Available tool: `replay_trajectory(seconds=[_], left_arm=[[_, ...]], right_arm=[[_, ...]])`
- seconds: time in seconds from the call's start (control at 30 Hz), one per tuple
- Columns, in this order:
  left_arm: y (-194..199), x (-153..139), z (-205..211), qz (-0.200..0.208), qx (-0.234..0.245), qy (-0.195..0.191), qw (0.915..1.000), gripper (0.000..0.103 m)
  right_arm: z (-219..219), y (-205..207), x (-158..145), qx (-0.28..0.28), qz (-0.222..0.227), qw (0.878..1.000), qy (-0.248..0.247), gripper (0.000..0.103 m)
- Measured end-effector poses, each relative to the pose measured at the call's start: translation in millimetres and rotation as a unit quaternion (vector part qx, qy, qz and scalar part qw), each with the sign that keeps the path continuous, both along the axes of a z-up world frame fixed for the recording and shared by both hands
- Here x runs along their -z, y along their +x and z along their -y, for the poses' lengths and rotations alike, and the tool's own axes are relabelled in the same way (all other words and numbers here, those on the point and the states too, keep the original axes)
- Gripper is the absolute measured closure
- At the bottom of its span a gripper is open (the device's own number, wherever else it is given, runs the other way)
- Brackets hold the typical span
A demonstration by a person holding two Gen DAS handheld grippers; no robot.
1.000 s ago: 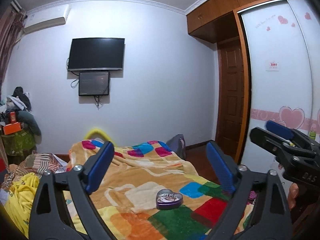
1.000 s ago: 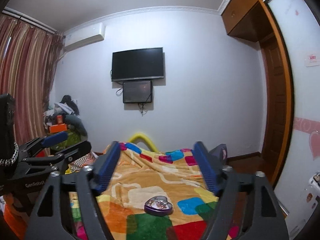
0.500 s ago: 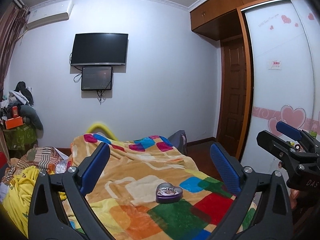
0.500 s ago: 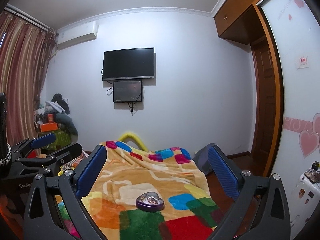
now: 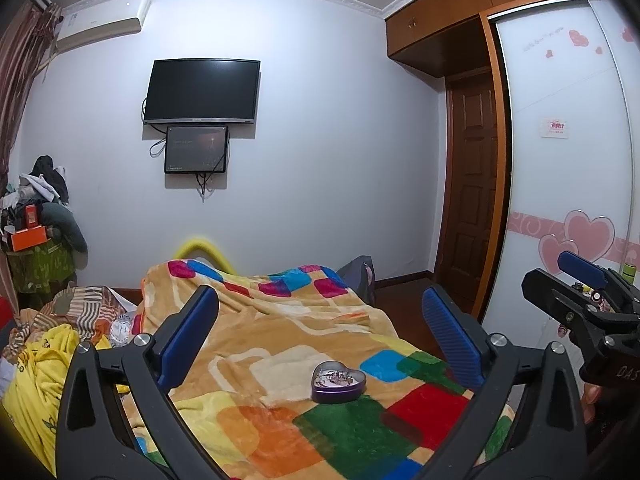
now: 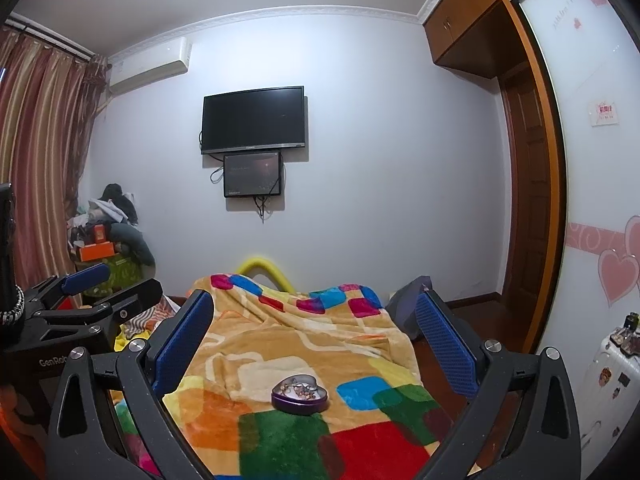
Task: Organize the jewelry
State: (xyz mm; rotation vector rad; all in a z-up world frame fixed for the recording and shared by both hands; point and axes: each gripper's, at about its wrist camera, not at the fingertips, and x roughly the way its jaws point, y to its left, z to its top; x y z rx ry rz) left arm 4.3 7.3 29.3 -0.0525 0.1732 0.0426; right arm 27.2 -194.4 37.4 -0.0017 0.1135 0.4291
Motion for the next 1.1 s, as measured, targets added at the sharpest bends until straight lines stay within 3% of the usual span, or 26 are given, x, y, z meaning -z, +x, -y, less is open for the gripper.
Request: replay_trajectory(seconds=[1.1], left_arm=[[1.2, 0.2, 0.0, -0.007, 0.009, -0.004, 0.9999, 0.001]], right_arm=[[-1.4, -1.1, -1.4, -0.001, -0.009, 1.0, -0.004, 0.002]])
